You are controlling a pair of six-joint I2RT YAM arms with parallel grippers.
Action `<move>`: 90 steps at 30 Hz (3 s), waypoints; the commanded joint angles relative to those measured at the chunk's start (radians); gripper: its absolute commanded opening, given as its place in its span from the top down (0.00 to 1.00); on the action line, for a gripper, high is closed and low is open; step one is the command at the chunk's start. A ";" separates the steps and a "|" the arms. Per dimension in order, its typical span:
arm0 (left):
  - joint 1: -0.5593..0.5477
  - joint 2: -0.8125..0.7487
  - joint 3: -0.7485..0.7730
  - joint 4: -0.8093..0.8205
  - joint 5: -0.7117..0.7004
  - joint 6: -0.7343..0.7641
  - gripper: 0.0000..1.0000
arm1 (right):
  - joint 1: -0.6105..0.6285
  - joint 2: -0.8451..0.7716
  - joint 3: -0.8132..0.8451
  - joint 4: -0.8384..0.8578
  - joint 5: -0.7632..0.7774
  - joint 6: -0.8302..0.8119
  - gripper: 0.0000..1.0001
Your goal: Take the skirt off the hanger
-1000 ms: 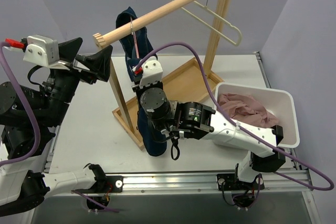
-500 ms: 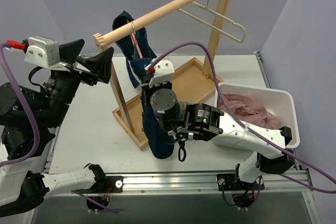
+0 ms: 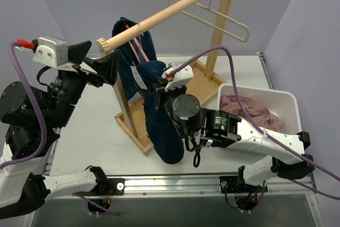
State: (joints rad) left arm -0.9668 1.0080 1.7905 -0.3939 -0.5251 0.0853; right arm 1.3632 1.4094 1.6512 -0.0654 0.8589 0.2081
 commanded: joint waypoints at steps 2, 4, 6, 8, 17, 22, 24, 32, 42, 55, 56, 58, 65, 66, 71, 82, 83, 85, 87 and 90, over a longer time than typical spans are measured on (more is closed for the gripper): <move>0.004 -0.008 0.000 0.009 0.008 -0.009 0.06 | 0.004 -0.064 -0.014 0.145 0.065 0.002 1.00; 0.004 -0.008 -0.002 0.010 0.008 -0.009 0.06 | 0.004 -0.052 -0.007 0.156 0.058 -0.019 1.00; 0.004 -0.008 -0.002 0.009 0.008 -0.007 0.06 | 0.004 -0.032 0.019 0.164 0.046 -0.045 1.00; 0.004 -0.009 -0.002 0.007 0.008 -0.006 0.06 | 0.004 -0.015 0.045 0.159 0.039 -0.064 1.00; 0.004 -0.019 -0.006 0.010 0.005 0.004 0.06 | -0.001 0.071 0.183 0.131 0.038 -0.142 1.00; 0.004 -0.017 -0.003 0.007 0.008 0.004 0.06 | -0.018 0.097 0.228 0.107 0.020 -0.159 1.00; 0.004 -0.019 -0.003 0.006 0.011 0.004 0.06 | -0.030 0.100 0.234 0.107 0.011 -0.156 1.00; 0.004 -0.016 0.007 0.006 0.028 -0.001 0.06 | -0.072 0.144 0.326 0.070 -0.033 -0.153 1.00; 0.004 -0.009 0.006 -0.002 0.050 -0.013 0.06 | -0.122 0.160 0.352 -0.004 -0.073 -0.110 1.00; 0.004 0.073 0.084 -0.105 0.192 -0.044 0.06 | -0.176 -0.016 0.099 0.033 -0.136 -0.001 1.00; 0.004 0.081 0.089 -0.111 0.209 -0.054 0.06 | -0.176 -0.058 0.075 0.054 -0.156 -0.001 1.00; 0.002 0.104 0.102 -0.129 0.221 -0.067 0.06 | -0.176 -0.104 -0.008 0.097 -0.193 -0.003 1.00; 0.000 0.156 0.147 -0.166 0.266 -0.156 0.04 | -0.177 -0.306 -0.183 0.153 -0.297 0.001 1.00; 0.002 0.161 0.148 -0.166 0.266 -0.165 0.08 | -0.176 -0.326 -0.197 0.154 -0.308 -0.001 1.00; 0.002 0.188 0.173 -0.183 0.310 -0.193 0.10 | -0.179 -0.428 -0.278 0.162 -0.340 0.010 1.00; 0.002 0.187 0.089 -0.165 0.303 -0.194 0.10 | -0.177 -0.472 -0.330 0.182 -0.307 0.045 1.00; 0.002 0.190 0.080 -0.163 0.298 -0.193 0.10 | -0.176 -0.471 -0.330 0.184 -0.298 0.047 1.00; 0.002 0.196 0.052 -0.151 0.255 -0.183 0.11 | -0.177 -0.471 -0.334 0.194 -0.297 0.051 1.00; 0.002 0.210 0.021 -0.134 0.191 -0.167 0.11 | -0.174 -0.466 -0.327 0.200 -0.301 0.054 1.00; 0.003 0.234 -0.012 -0.109 0.116 -0.148 0.11 | -0.162 -0.443 -0.304 0.184 -0.294 0.056 1.00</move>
State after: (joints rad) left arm -0.9630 1.1793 1.8244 -0.5251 -0.3271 -0.0811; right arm 1.1919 0.9695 1.2961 -0.0345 0.5369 0.2428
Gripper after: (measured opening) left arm 0.892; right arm 0.094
